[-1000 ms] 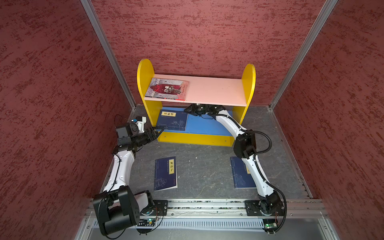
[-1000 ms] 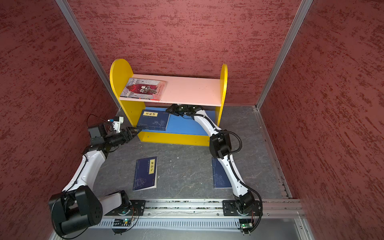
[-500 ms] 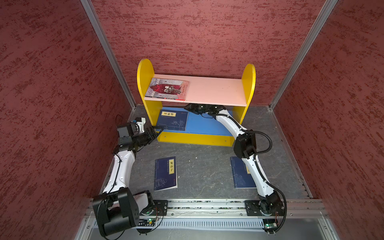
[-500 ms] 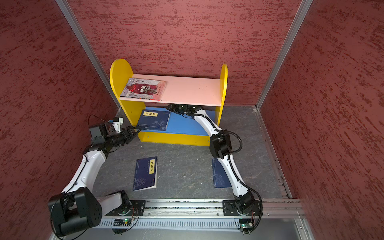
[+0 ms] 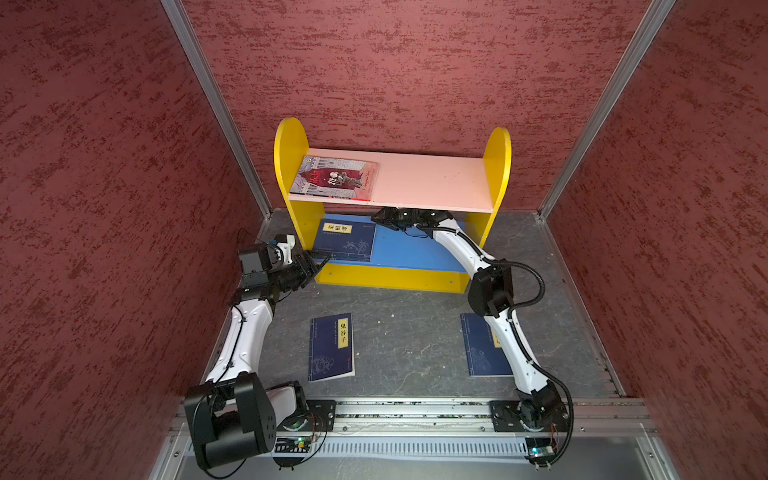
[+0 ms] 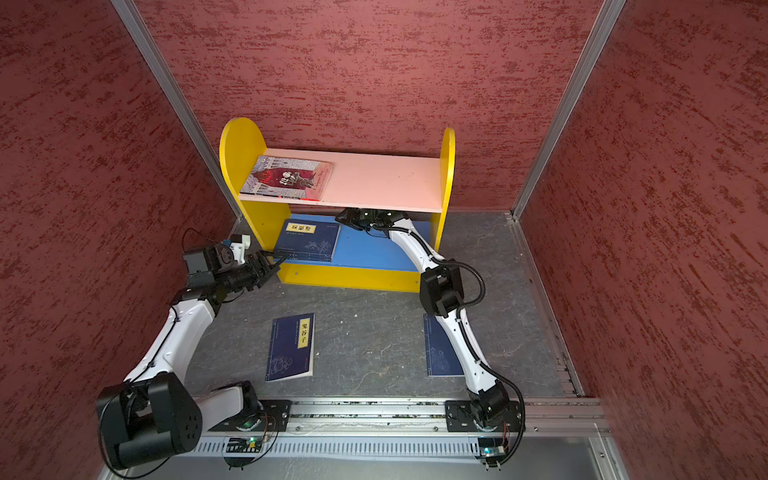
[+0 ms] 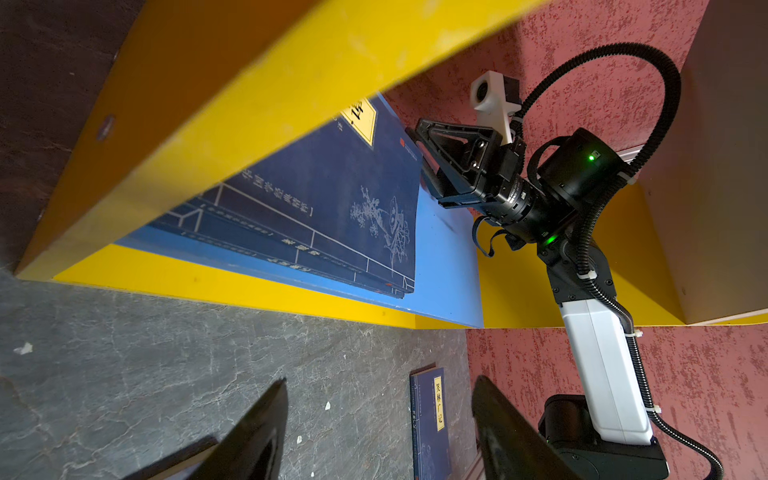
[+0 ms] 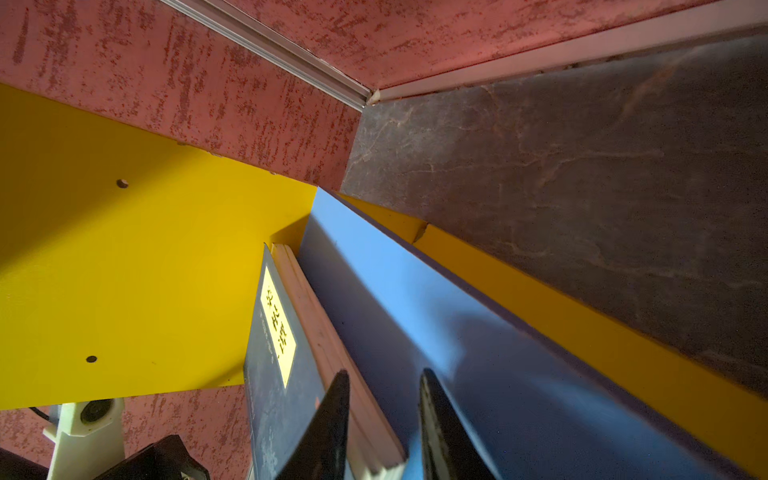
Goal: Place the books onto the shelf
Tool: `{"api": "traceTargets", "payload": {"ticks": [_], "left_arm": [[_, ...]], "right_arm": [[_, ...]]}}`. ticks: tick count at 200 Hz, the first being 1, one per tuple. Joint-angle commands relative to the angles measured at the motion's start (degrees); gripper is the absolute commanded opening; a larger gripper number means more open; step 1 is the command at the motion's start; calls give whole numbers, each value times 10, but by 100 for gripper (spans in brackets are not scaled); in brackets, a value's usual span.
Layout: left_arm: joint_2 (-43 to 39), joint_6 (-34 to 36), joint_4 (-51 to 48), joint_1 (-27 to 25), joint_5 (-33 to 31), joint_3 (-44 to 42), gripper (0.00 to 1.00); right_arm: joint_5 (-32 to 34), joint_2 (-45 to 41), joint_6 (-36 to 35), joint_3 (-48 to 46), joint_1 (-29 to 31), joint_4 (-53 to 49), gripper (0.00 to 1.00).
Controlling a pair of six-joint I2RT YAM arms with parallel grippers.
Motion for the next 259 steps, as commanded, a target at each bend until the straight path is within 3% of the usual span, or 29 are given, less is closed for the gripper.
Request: {"api": "traceTargets", "payload": {"ticks": [1,140,211,259], "left_arm": [[4,0,15,-3,3,7,70],[5,3,19,-2,4,10,71],[7,13,19,-1,4,8,71],[6,13,23,-1,5,9,71]], "right_arm": [[-3,2,-19,20,-2,-31,29],[-71,25,-3,44,9,-15,19],[8,9,-21,44,9,-10,20],[-48,28,0,45,10,15,15]]}}
